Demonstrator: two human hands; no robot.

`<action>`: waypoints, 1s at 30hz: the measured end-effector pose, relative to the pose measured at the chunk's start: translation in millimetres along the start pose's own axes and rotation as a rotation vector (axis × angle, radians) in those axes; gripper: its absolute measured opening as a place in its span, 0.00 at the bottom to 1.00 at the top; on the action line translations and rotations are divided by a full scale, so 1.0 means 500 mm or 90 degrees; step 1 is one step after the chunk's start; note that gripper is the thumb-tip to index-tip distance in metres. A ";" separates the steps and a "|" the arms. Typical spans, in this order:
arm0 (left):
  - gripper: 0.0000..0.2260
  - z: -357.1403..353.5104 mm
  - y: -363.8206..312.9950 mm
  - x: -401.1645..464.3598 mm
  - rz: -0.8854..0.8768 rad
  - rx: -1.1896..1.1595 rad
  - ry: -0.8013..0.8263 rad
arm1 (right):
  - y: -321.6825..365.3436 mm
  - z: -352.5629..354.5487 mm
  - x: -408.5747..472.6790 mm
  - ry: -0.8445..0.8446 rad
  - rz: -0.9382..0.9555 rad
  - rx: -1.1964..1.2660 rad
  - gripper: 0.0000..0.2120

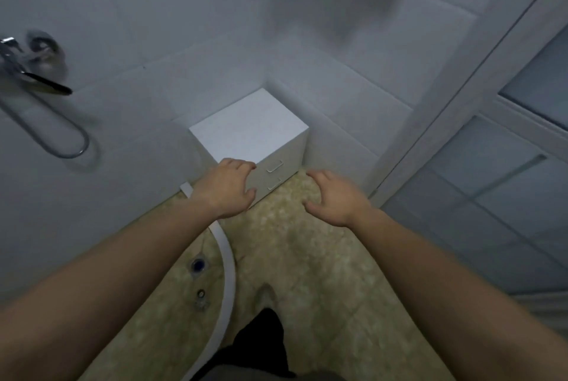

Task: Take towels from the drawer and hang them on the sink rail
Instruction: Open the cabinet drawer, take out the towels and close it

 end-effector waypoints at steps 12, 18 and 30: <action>0.25 0.081 0.172 0.295 0.084 0.037 0.016 | -0.001 0.091 0.369 0.050 0.085 -0.036 0.36; 0.25 0.071 0.213 0.369 0.237 -0.005 -0.018 | -0.018 0.107 0.538 0.101 0.187 -0.084 0.35; 0.26 -0.033 0.167 0.410 0.410 -0.051 0.018 | -0.052 0.042 0.697 0.202 0.358 -0.131 0.33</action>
Point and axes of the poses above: each hand's wrist, its own x-axis towards the middle knuckle, its own z-axis out of the back of the hand, y = z × x, the point moved 10 cm from there along x, towards the middle knuckle, and after that the axes turned 13 degrees about -z, right-handed, at the moved point
